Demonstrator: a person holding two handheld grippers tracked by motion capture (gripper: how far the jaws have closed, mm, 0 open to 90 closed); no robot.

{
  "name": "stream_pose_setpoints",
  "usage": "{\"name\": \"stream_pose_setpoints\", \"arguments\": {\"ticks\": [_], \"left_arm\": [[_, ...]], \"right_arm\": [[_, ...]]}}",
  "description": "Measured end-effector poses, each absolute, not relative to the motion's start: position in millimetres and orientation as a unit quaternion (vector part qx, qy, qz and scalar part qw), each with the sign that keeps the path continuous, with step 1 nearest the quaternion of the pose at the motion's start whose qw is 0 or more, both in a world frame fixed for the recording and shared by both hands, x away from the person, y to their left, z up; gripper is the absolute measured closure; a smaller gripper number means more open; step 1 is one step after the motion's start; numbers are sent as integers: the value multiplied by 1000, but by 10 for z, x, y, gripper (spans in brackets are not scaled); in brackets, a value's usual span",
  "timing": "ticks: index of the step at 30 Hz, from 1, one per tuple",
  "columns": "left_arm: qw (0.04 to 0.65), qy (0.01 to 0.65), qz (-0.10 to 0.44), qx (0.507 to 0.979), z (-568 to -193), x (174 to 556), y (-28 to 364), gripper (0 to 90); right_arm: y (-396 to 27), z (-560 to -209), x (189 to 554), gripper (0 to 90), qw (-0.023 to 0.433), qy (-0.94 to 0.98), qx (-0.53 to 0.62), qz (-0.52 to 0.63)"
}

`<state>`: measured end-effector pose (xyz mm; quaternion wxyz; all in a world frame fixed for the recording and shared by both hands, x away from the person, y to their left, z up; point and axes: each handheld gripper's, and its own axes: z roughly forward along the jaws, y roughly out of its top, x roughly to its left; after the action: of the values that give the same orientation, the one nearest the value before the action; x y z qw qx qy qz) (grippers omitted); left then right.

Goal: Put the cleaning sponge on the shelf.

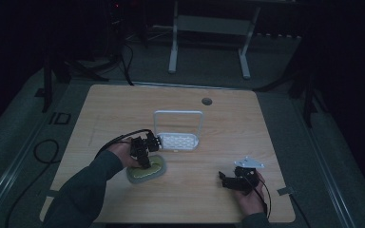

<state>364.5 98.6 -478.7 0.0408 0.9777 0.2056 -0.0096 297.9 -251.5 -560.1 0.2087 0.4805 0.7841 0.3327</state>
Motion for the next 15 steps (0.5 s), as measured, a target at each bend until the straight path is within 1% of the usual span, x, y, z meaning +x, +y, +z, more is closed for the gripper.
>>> {"name": "stream_pose_setpoints", "arguments": {"ticks": [6,15], "left_arm": [[30,197,-4,980,-4774,3644,967,714],[40,181,4,983,-4684,3629,960,716]], "right_arm": [[-2515,-5601,2979,140,209,784,480,333],[-2516,-5601,2980,140,209,784,480,333]]}}
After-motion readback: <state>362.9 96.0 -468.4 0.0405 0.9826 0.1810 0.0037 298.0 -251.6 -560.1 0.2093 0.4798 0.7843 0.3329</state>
